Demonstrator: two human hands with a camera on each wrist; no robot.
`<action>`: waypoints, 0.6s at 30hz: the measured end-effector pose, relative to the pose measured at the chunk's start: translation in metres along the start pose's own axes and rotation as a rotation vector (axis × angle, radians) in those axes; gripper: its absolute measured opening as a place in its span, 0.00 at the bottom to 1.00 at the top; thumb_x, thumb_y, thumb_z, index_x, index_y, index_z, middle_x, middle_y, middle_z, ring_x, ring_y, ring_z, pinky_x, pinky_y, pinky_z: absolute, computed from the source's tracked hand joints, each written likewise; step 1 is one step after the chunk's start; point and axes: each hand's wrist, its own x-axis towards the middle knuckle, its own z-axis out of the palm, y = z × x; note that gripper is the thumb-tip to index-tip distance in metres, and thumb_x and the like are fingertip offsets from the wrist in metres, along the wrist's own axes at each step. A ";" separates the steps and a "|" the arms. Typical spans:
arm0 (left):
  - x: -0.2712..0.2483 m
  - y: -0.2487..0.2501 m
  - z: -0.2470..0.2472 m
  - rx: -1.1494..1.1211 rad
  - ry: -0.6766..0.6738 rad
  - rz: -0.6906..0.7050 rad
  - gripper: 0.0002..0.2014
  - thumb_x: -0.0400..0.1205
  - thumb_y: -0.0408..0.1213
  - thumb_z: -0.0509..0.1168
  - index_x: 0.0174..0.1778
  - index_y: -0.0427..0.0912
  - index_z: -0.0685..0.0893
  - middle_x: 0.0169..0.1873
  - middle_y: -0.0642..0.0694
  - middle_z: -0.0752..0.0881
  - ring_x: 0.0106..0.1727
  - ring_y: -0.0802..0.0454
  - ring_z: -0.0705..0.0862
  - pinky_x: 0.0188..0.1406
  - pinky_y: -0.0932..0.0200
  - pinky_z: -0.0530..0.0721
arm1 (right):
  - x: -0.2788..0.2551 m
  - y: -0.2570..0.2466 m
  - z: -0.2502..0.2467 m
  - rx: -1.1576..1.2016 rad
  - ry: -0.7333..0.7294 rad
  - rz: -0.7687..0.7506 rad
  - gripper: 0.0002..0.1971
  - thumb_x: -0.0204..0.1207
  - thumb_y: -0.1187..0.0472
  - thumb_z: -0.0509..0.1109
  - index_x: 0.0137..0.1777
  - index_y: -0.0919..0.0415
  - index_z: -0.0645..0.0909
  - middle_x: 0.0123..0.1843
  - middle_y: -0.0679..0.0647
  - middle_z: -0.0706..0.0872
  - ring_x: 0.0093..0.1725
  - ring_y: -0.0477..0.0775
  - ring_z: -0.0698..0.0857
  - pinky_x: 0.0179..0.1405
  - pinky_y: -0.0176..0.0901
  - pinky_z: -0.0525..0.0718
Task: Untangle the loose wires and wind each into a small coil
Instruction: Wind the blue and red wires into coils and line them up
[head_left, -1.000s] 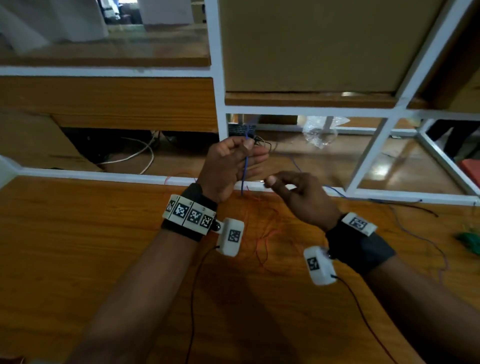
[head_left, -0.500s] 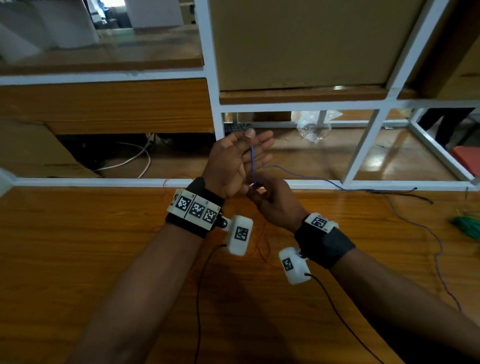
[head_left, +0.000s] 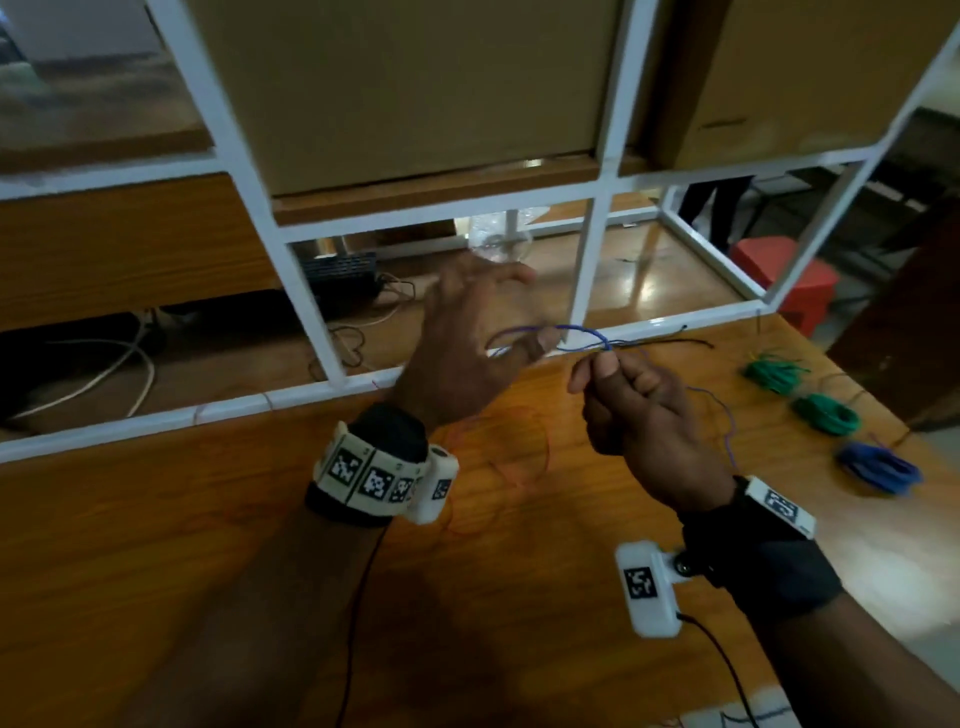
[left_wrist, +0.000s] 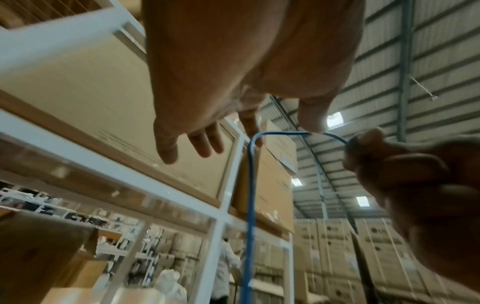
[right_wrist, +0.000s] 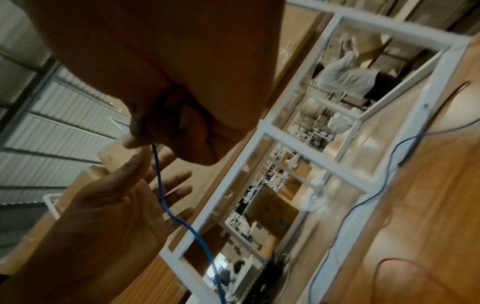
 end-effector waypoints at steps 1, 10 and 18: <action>-0.003 0.006 0.016 0.039 -0.107 0.016 0.21 0.82 0.60 0.66 0.69 0.57 0.79 0.69 0.53 0.78 0.74 0.49 0.74 0.73 0.38 0.72 | -0.006 0.001 -0.010 0.038 0.027 0.024 0.19 0.92 0.54 0.57 0.46 0.61 0.85 0.24 0.53 0.62 0.22 0.49 0.57 0.24 0.44 0.56; -0.039 0.056 0.077 -0.895 -0.214 -0.348 0.07 0.77 0.35 0.75 0.49 0.38 0.91 0.27 0.47 0.80 0.22 0.55 0.71 0.22 0.60 0.69 | -0.085 0.004 -0.091 0.237 0.132 0.159 0.19 0.91 0.50 0.59 0.43 0.59 0.82 0.26 0.50 0.56 0.24 0.50 0.50 0.24 0.41 0.55; -0.020 0.103 0.095 -0.356 -0.107 -0.290 0.06 0.80 0.38 0.76 0.48 0.40 0.94 0.36 0.54 0.92 0.35 0.64 0.86 0.35 0.70 0.81 | -0.121 -0.006 -0.111 0.297 -0.002 0.312 0.16 0.90 0.53 0.61 0.47 0.63 0.83 0.31 0.57 0.78 0.27 0.56 0.75 0.31 0.48 0.76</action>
